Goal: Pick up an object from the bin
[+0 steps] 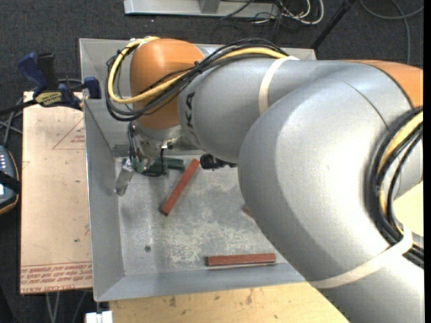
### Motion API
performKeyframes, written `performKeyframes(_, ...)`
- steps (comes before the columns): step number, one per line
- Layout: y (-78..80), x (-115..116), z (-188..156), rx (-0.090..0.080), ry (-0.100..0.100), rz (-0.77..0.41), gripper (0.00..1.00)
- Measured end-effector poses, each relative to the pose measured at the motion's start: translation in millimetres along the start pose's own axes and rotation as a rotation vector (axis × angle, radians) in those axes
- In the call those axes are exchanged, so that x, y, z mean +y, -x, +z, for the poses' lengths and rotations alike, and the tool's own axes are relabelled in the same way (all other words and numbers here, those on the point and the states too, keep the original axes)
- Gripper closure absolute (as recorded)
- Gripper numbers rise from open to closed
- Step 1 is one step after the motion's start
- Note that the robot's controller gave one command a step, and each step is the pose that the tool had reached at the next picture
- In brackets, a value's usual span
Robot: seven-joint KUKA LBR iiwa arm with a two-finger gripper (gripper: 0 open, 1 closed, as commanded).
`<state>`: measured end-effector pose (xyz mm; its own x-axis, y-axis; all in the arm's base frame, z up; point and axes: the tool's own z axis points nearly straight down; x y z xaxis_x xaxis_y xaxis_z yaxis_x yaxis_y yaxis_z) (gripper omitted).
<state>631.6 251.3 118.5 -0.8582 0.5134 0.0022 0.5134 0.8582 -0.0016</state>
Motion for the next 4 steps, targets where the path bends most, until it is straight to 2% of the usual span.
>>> performKeyframes(1,0.9,1,-3,-0.004,0.003,-0.001,0.0)
performKeyframes(2,-5.5,-7,-5,-0.003,0.002,-0.118,0.0)
performKeyframes(3,11.7,-9,35,-0.007,0.005,-0.429,0.0)
performKeyframes(4,22.0,7,46,-0.008,0.007,-0.604,1.0)
